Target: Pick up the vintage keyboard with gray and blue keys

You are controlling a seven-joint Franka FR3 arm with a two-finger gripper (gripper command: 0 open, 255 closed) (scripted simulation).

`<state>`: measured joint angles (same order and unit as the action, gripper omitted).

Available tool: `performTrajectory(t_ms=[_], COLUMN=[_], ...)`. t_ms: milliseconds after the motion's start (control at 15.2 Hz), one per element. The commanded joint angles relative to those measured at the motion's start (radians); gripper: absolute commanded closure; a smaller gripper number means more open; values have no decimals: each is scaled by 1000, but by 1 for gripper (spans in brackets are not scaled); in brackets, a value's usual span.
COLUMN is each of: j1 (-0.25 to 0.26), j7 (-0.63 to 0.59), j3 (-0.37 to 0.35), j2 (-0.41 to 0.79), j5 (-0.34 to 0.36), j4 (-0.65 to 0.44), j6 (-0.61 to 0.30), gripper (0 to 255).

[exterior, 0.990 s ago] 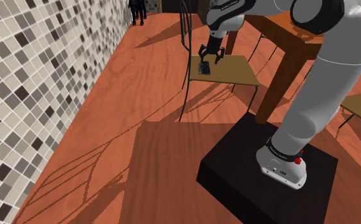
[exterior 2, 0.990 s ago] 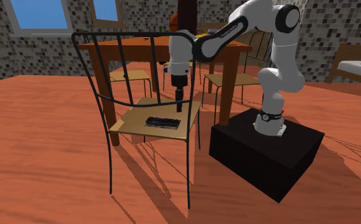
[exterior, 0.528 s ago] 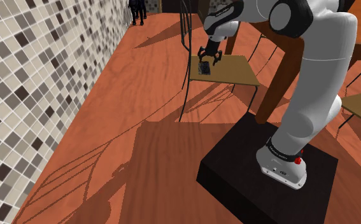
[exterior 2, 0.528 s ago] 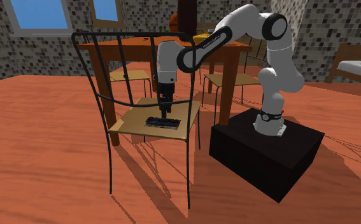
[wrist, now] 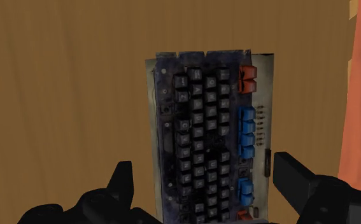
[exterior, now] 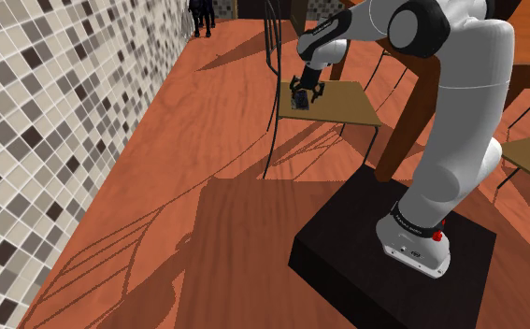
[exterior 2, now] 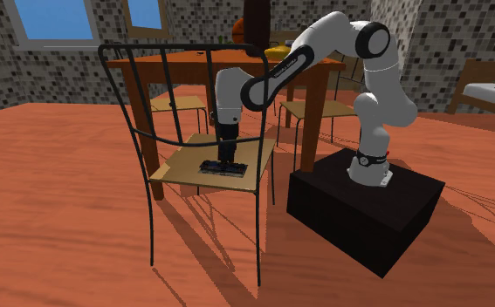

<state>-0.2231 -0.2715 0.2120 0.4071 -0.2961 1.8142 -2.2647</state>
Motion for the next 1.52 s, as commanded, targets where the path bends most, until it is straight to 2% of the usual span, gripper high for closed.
performTrajectory(t_ms=[0,594,1452], j1=[0,0,7], j7=[1,1,-41], j3=[0,0,16], j2=[2,2,-77], j5=[-1,-1,40], j4=[0,1,-67], j6=[-2,-2,138], gripper=[255,255,255])
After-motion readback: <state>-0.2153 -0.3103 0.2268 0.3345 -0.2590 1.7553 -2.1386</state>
